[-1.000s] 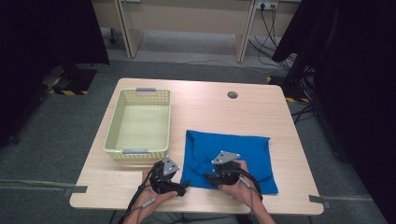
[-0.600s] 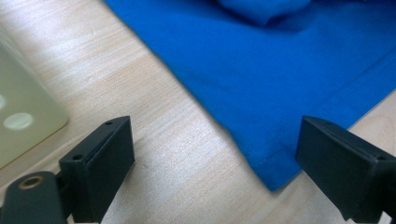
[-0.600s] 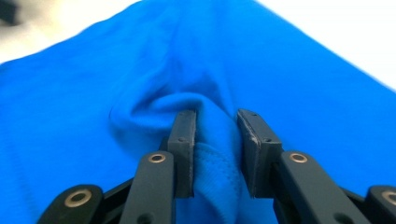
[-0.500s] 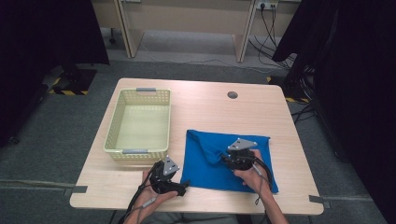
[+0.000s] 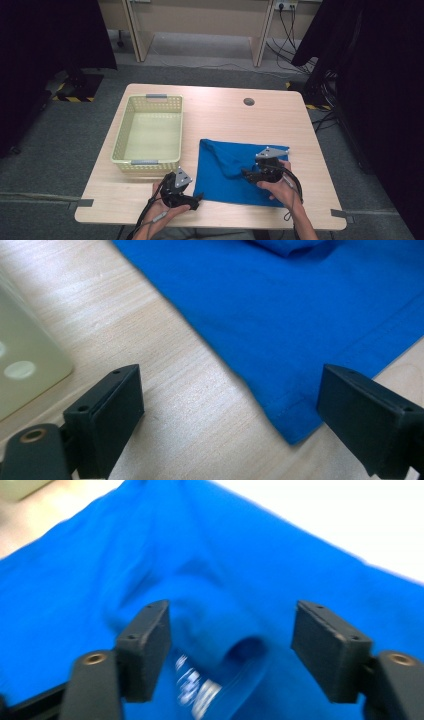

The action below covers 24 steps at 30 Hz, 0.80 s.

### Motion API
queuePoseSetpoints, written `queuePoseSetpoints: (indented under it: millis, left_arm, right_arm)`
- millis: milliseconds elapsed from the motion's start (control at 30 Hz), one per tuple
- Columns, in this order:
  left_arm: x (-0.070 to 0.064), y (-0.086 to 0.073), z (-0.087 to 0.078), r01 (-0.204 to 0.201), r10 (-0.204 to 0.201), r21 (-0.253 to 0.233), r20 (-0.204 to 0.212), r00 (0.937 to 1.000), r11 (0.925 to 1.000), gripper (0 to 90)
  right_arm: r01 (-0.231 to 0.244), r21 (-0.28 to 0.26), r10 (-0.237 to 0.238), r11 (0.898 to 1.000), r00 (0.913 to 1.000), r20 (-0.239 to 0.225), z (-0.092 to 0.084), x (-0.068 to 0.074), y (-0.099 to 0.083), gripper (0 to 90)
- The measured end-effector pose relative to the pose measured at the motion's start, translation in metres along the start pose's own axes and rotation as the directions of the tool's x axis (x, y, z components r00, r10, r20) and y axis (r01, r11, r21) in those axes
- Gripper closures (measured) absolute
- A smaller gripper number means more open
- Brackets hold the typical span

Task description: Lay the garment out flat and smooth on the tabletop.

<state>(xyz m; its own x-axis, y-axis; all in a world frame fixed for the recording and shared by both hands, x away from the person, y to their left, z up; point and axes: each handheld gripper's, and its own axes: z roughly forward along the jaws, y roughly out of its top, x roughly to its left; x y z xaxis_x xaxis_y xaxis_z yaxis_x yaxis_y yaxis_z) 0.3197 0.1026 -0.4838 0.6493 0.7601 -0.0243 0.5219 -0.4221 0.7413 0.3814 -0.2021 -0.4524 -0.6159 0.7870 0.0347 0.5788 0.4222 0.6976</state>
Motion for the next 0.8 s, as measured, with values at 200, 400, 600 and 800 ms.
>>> queuePoseSetpoints:
  millis: [200, 400, 600, 800]
  left_arm:
    - [0.000, 0.000, 0.000, 0.000, 0.000, 0.000, 0.000, 1.0000, 1.0000, 10.6]
    - [0.000, 0.000, 0.000, 0.000, 0.000, 0.000, 0.000, 1.0000, 1.0000, 10.6]
    - [0.000, 0.000, 0.000, 0.002, -0.002, 0.003, -0.002, 1.0000, 1.0000, 9.9]
    - [-0.015, 0.003, -0.001, -0.034, 0.034, -0.015, -0.022, 0.9992, 0.9993, 10.4]
  right_arm:
    - [0.026, 0.059, -0.026, 0.998, 0.9997, 0.001, -0.004, 0.006, -0.015, 23.9]
    - [0.062, 0.047, -0.062, 0.997, 0.9980, 0.012, -0.005, 0.000, -0.027, 41.9]
    - [0.093, 0.030, -0.094, 0.995, 0.9955, 0.012, -0.007, -0.003, -0.028, 63.7]
    - [0.078, 0.028, -0.078, 0.997, 0.9969, 0.000, -0.008, -0.006, -0.028, 63.6]
